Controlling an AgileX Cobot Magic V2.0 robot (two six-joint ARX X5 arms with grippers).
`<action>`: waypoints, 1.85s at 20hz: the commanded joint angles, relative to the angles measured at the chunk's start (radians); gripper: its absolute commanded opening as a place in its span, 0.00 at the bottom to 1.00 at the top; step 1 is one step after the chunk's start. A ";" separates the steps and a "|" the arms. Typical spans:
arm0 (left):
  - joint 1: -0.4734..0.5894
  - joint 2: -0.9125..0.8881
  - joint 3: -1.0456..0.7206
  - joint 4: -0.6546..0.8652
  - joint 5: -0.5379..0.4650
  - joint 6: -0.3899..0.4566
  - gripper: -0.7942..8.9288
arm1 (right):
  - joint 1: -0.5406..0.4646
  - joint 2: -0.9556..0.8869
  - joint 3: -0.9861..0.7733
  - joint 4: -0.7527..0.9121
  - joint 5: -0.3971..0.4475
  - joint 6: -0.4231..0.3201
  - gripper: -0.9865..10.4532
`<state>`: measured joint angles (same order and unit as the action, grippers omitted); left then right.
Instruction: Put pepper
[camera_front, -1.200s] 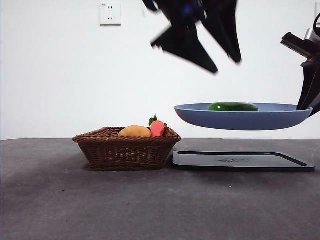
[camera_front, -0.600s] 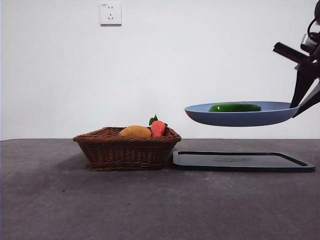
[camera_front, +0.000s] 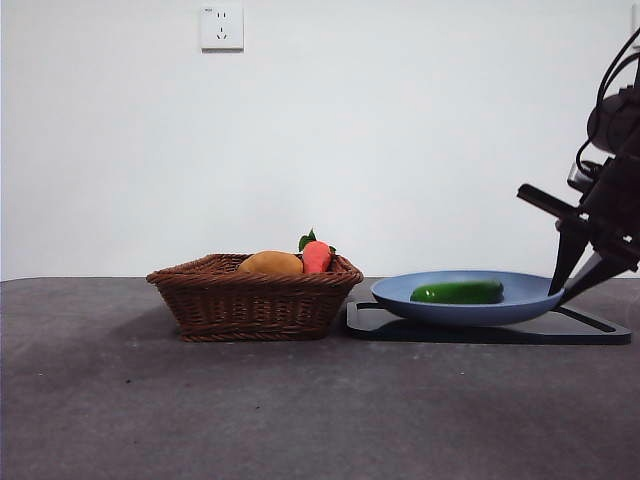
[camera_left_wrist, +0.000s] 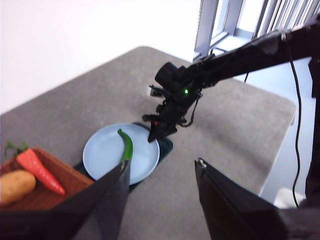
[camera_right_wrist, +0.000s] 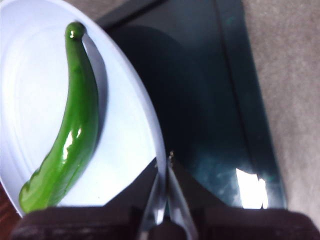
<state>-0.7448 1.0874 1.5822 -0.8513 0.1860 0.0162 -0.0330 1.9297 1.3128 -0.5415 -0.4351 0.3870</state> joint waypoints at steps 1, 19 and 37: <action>-0.006 0.009 0.016 -0.018 -0.002 0.007 0.32 | -0.005 0.036 0.024 0.018 -0.004 0.001 0.09; -0.006 0.009 0.016 -0.135 -0.002 0.012 0.32 | -0.011 -0.233 0.024 -0.187 -0.008 -0.177 0.25; -0.006 0.010 0.016 -0.195 -0.001 0.014 0.08 | 0.259 -1.076 0.024 -0.827 -0.008 -0.404 0.09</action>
<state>-0.7448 1.0901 1.5822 -1.0500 0.1860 0.0189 0.2214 0.8421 1.3178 -1.3540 -0.4435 0.0055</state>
